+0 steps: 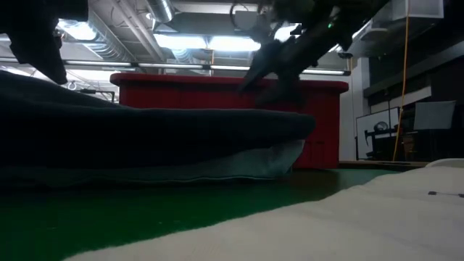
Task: Fold Laundry from Bin
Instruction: Fold the gray shorts
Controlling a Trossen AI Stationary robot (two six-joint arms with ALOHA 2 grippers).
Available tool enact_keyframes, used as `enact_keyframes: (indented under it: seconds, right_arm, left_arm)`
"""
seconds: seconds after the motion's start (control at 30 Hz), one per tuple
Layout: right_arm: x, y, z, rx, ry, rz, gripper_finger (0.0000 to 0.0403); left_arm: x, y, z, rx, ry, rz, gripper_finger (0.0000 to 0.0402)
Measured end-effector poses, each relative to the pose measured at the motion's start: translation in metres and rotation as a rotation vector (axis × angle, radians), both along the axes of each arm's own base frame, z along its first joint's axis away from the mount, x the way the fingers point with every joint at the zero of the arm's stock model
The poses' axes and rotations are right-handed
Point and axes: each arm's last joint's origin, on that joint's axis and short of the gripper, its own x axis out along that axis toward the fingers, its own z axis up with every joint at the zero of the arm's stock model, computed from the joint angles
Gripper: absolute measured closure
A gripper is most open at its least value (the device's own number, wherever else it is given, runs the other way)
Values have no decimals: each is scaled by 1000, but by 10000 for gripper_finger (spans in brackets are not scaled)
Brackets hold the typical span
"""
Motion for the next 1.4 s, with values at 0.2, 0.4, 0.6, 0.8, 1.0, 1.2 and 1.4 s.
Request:
enact_keyframes:
  seconds: [0.2,0.4,0.6,0.8,1.0,1.2,1.4]
  right_arm:
    - [10,-2,-13,87,-27,-12,187]
    - [17,-4,-22,83,-38,-24,187]
    - [23,-6,-30,75,-53,-43,187]
    - [28,-6,-36,88,-79,-39,212]
    - [32,-8,-31,17,-140,-20,336]
    - [36,-4,-23,0,-228,123,378]
    - [38,8,-20,11,-267,323,393]
  left_arm:
    - [1,-1,1,-9,-14,0,296]
    - [1,-1,1,-11,-17,0,296]
    - [2,-1,1,-14,-22,0,296]
    - [3,-2,1,-19,-29,0,296]
    - [4,-3,2,-29,-43,0,296]
    - [5,-4,3,-26,-57,-22,296]
    - [7,-5,4,-39,-81,-26,296]
